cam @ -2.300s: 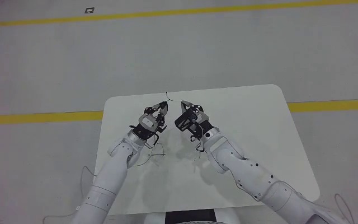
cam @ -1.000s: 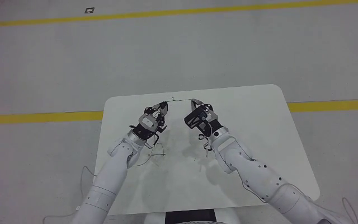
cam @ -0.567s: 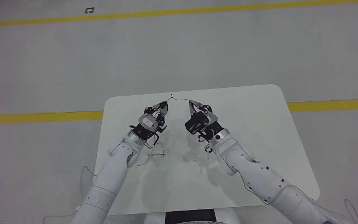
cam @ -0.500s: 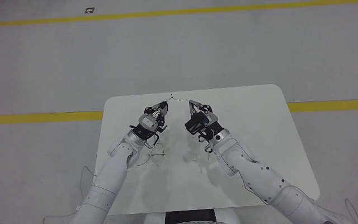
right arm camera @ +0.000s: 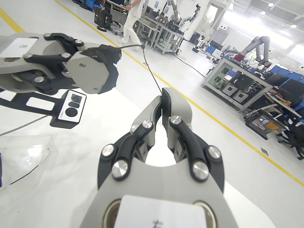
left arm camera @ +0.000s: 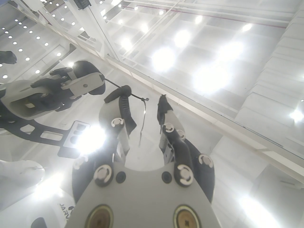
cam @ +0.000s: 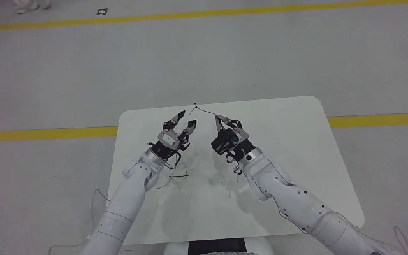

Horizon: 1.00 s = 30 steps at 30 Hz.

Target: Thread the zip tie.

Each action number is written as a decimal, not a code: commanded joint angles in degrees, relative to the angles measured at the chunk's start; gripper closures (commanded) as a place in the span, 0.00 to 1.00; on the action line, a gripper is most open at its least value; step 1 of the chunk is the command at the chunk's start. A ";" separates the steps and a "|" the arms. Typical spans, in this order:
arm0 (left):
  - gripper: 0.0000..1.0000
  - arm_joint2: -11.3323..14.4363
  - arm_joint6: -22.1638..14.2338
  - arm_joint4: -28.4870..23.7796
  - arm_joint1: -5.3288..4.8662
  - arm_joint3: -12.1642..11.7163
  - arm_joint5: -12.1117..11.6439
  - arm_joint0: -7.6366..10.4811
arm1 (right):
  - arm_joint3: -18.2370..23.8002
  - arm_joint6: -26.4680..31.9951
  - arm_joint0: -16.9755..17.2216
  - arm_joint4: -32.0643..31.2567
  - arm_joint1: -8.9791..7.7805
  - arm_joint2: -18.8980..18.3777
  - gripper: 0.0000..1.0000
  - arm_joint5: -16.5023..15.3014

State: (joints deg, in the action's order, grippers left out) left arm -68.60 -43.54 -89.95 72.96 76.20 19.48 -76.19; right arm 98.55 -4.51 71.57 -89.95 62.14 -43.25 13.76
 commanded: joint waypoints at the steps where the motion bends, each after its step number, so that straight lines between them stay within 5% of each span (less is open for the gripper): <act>1: 0.00 0.00 0.00 0.00 0.00 0.00 0.00 0.00 | -0.02 -0.13 -0.11 0.00 -0.09 0.19 1.00 0.20; 9: 0.01 0.00 0.00 0.00 0.00 0.00 0.00 0.00 | -0.30 0.44 -0.79 0.00 -0.44 1.21 1.00 1.19; 11: 0.16 0.00 0.00 0.00 0.00 0.00 0.00 0.00 | -0.42 0.80 -0.93 0.00 -0.45 1.54 1.00 1.82; 14: 0.16 0.00 0.00 0.00 0.00 0.00 0.00 0.00 | -0.48 1.09 -1.12 0.00 -0.46 1.73 1.00 2.03; 23: 0.40 0.00 0.00 0.00 0.00 0.00 0.00 0.00 | -0.61 1.01 -0.53 0.20 -0.35 1.17 1.00 1.45; 30: 0.43 0.00 0.00 0.00 0.00 0.00 0.00 0.00 | -0.64 1.71 0.47 0.00 -0.24 -0.32 1.00 -0.50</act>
State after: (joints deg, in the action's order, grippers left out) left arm -68.60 -43.54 -89.95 72.96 76.20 19.48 -76.19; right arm 97.87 -2.96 72.00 -89.96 61.92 -43.42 13.54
